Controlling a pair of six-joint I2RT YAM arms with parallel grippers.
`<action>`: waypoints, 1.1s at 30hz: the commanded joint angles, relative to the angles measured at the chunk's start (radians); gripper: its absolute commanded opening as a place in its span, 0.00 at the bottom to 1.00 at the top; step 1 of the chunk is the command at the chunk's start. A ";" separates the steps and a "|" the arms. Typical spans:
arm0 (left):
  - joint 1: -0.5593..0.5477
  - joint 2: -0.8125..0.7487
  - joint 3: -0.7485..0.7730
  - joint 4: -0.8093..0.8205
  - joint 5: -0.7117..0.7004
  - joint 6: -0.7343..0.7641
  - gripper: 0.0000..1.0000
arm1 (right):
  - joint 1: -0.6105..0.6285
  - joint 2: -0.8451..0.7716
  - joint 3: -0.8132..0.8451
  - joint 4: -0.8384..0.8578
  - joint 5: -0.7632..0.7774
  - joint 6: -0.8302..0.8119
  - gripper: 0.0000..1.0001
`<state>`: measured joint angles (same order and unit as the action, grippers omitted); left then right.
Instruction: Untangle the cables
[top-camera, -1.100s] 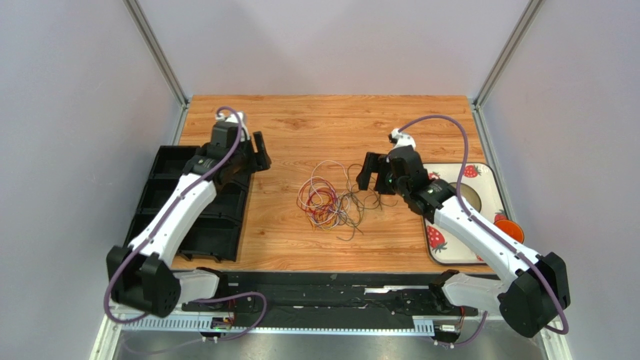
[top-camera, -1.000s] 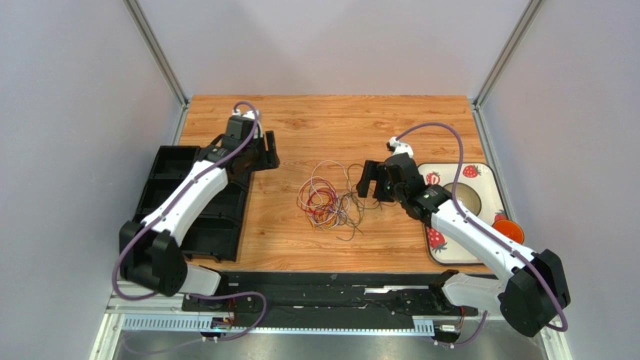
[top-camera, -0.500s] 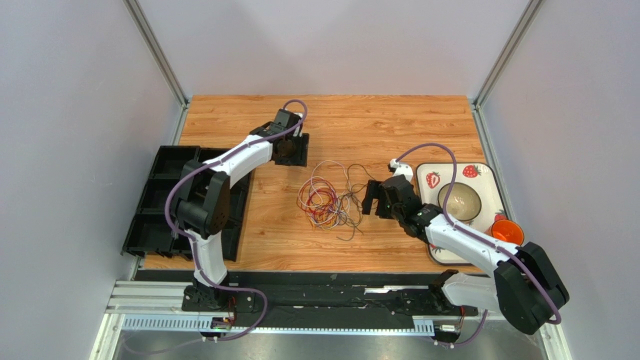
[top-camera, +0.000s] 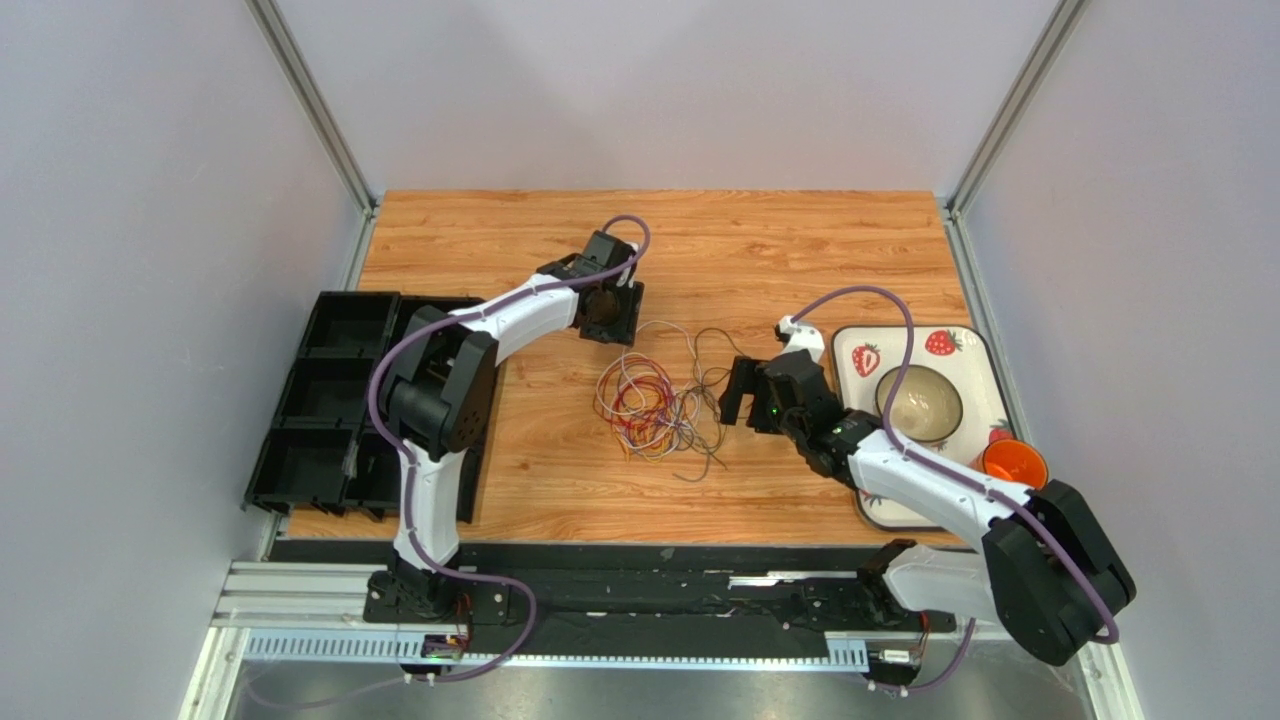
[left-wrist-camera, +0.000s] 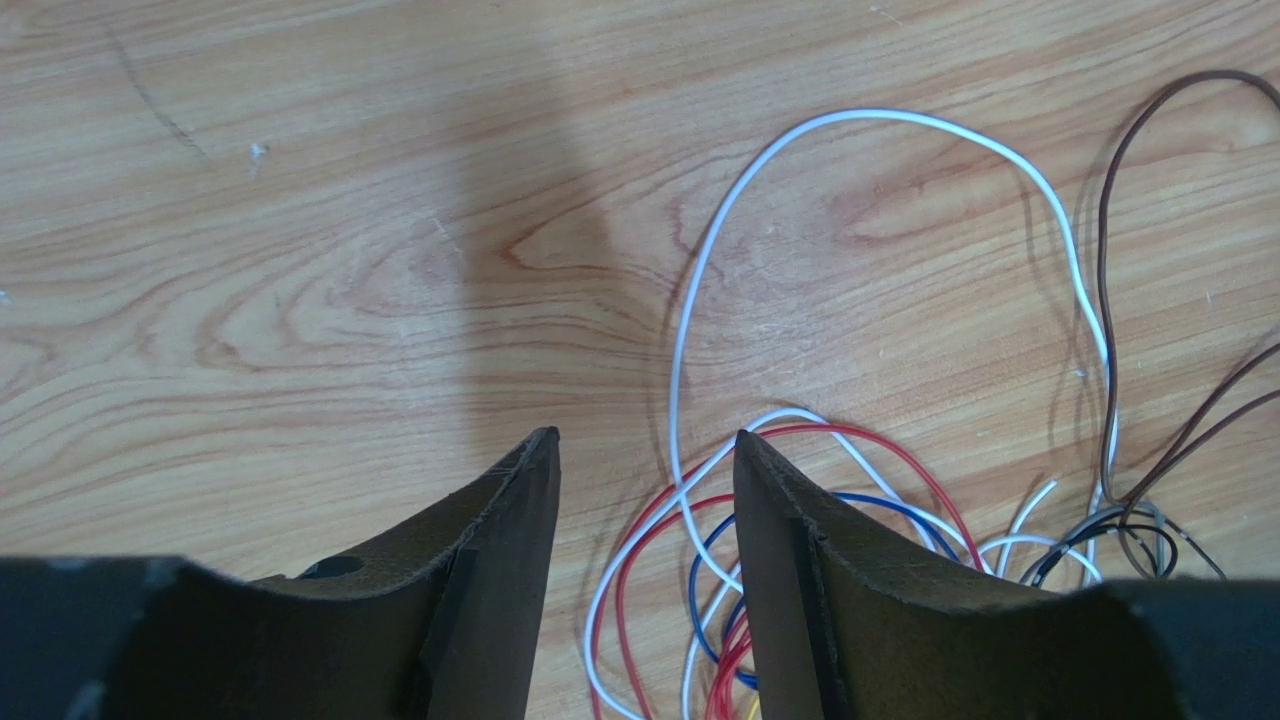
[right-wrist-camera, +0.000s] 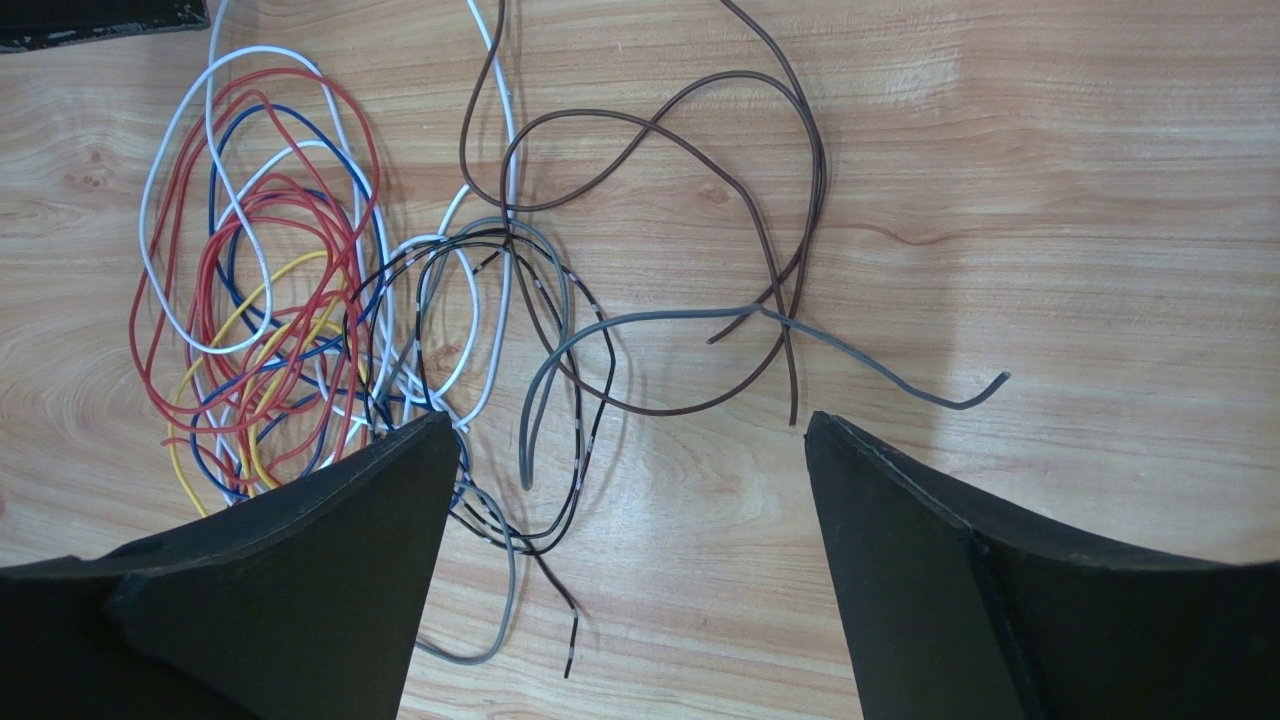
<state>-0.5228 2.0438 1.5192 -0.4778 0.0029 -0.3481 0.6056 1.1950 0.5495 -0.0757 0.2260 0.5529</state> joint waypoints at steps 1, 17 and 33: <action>-0.019 0.018 0.033 0.024 0.002 0.021 0.51 | 0.005 0.003 0.029 0.051 0.004 -0.007 0.90; -0.031 0.092 0.140 -0.048 -0.076 0.026 0.00 | 0.005 0.008 0.030 0.051 -0.002 -0.008 0.90; -0.045 -0.140 0.208 -0.179 -0.067 0.021 0.13 | 0.005 0.009 0.033 0.048 -0.008 -0.011 0.90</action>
<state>-0.5499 1.9438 1.7641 -0.6224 -0.0757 -0.3298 0.6060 1.2049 0.5499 -0.0689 0.2165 0.5499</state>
